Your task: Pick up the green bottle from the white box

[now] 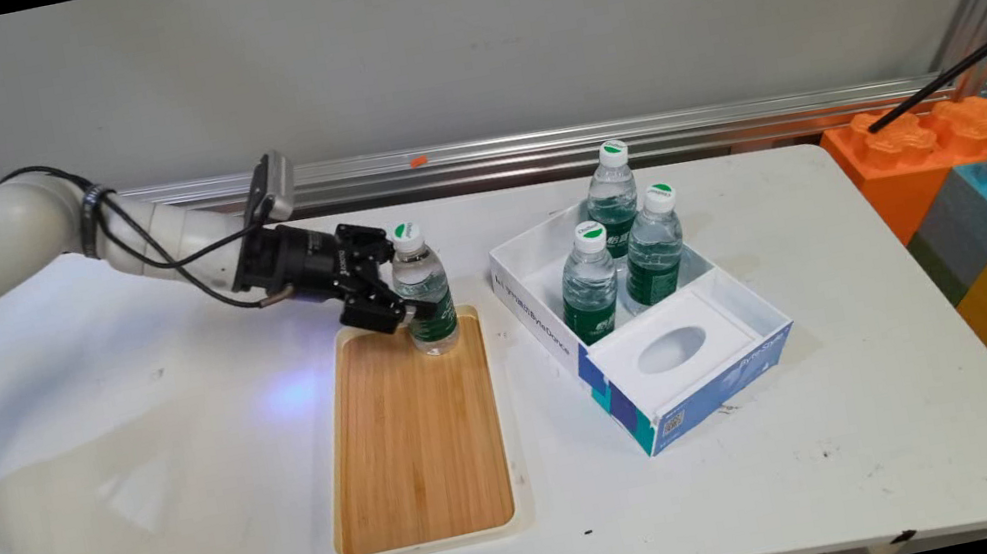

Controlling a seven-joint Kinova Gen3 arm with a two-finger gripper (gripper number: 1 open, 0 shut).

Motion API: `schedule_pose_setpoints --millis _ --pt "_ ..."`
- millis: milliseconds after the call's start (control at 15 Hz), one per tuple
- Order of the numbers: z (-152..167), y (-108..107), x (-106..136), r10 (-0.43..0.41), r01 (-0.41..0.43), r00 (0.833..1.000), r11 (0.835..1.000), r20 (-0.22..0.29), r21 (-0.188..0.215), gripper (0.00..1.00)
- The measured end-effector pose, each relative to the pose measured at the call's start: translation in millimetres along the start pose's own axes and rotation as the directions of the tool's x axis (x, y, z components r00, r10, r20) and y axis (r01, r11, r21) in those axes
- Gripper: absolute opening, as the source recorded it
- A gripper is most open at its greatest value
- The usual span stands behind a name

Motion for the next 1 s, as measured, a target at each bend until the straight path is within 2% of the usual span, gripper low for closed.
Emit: schedule_pose_setpoints --millis 467,1000 --pt "-23.1 2.7 3.8 0.028 -0.028 0.999 1.0 0.018 0.007 1.0" --pt "-61.7 18.1 26.3 0.011 -0.011 1.0 1.0 0.029 0.008 1.0"
